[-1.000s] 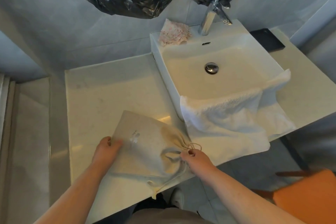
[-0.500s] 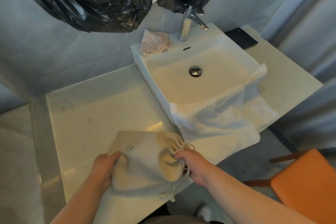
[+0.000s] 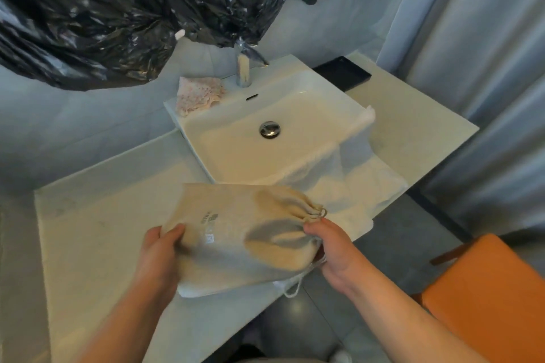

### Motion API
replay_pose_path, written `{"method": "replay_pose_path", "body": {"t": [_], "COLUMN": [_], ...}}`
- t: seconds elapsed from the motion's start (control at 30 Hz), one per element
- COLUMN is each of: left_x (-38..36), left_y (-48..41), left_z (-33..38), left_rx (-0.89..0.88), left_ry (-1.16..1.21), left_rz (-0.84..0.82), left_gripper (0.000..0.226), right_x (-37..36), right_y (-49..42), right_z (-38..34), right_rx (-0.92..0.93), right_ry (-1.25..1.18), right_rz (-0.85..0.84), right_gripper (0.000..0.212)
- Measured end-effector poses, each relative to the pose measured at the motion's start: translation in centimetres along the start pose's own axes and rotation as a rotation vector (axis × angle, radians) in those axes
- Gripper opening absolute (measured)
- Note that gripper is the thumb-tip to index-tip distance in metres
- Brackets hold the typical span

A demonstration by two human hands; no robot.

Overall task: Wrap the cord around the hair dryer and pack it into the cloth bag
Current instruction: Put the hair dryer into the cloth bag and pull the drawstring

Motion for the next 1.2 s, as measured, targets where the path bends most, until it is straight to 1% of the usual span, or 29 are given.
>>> {"method": "replay_pose_path", "body": {"t": [0.13,0.23,0.3,0.4,0.53,0.77,0.87,0.93,1.0,1.07,1.13,1.2], "left_x": [-7.4,-12.6,-16.2,-20.8,-26.5,-35.1,-38.7,-41.1,-43.2,-45.4,-47.3,-48.8], "left_y": [2.7,4.8,6.2,8.4,10.5,8.8,6.7,5.3,4.1,3.0,1.9,1.1], "left_z": [0.1,-0.2,-0.4,-0.3,0.4,2.9,4.0,4.8,5.5,6.8,8.1,9.3], "left_rx": [0.000,-0.004,-0.010,-0.055,-0.100,-0.118,-0.103,-0.080,-0.054,-0.046,-0.050,-0.057], "left_ry": [-0.019,-0.009,-0.016,-0.058,-0.128,-0.167,-0.133,-0.111,-0.092,-0.086,-0.109,-0.105], "left_rz": [-0.097,-0.159,-0.197,-0.211,-0.260,-0.283,-0.306,-0.328,-0.340,-0.363,-0.367,-0.362], "left_gripper": [0.036,0.029,0.030,0.033,0.029,0.027,0.035,0.030,0.025,0.032,0.041,0.041], "right_x": [7.3,12.6,16.0,20.5,25.2,30.2,31.6,32.5,33.3,34.1,34.8,35.1], "right_y": [-0.2,-0.1,0.1,0.4,0.2,-4.1,-7.4,-9.8,-12.1,-14.4,-16.7,-18.5], "right_z": [-2.8,-4.9,-6.3,-8.1,-10.3,-13.7,-15.4,-16.9,-18.4,-19.8,-20.9,-22.1], "right_rx": [0.032,0.048,0.054,0.061,0.071,0.059,0.050,0.056,0.055,0.047,0.047,0.052], "right_ry": [-0.069,-0.123,-0.164,-0.177,-0.179,-0.235,-0.217,-0.192,-0.183,-0.179,-0.176,-0.179], "right_rz": [0.091,0.114,0.118,0.140,0.199,0.240,0.228,0.229,0.231,0.235,0.245,0.248], "right_gripper": [0.025,0.032,0.032,0.033,0.031,0.035,0.040,0.046,0.046,0.044,0.050,0.053]}}
Point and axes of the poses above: each hand's wrist, its own y-axis away from the middle knuckle, its own x-axis out of the back of the hand, z = x × y, the point moved 5 cm from there along -y, towards the middle knuckle, and after that the axes turned 12 degrees about x, right-handed, at the moved point
